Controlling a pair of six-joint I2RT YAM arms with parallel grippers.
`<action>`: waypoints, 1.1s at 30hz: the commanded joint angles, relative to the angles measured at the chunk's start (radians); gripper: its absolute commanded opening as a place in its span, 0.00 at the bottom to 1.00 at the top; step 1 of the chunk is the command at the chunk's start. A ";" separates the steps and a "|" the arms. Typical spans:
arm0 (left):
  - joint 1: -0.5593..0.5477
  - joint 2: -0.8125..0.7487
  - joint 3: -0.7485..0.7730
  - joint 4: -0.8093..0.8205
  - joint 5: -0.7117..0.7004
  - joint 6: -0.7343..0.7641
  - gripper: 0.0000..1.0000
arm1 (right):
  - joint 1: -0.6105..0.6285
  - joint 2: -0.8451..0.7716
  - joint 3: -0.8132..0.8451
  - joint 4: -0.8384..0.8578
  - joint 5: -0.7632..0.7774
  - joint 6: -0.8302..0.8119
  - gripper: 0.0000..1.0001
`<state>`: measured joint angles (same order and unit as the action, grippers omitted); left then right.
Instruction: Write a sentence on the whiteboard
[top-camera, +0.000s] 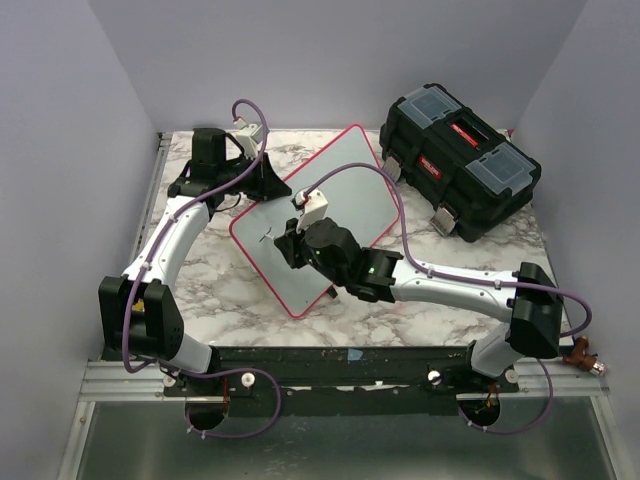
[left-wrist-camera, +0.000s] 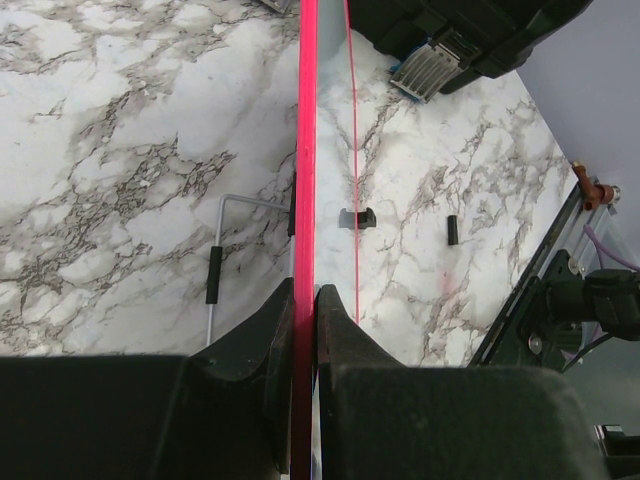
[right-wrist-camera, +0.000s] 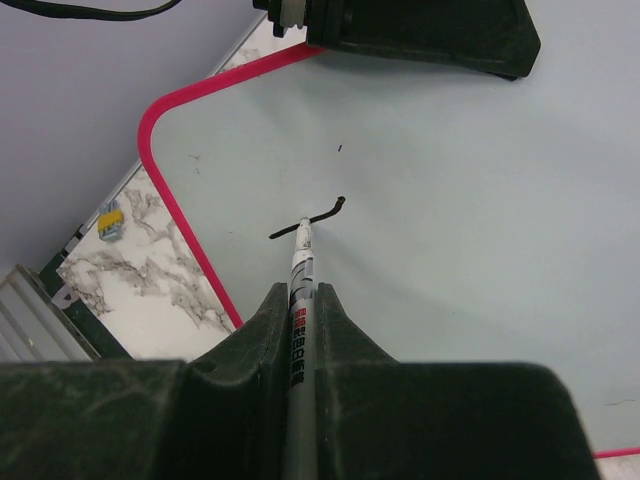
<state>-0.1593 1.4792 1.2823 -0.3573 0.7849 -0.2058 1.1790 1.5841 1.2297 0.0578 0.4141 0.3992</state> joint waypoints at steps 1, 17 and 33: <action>-0.009 -0.027 -0.011 0.026 -0.046 0.089 0.00 | 0.003 0.024 -0.004 -0.029 -0.005 0.012 0.01; -0.011 -0.027 -0.011 0.026 -0.046 0.089 0.00 | 0.002 -0.011 -0.108 -0.056 -0.019 0.041 0.01; -0.013 -0.022 -0.012 0.020 -0.056 0.095 0.00 | 0.002 -0.123 -0.122 -0.138 -0.074 0.016 0.01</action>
<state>-0.1593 1.4788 1.2804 -0.3588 0.7746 -0.2012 1.1835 1.5288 1.1370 -0.0547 0.3630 0.4278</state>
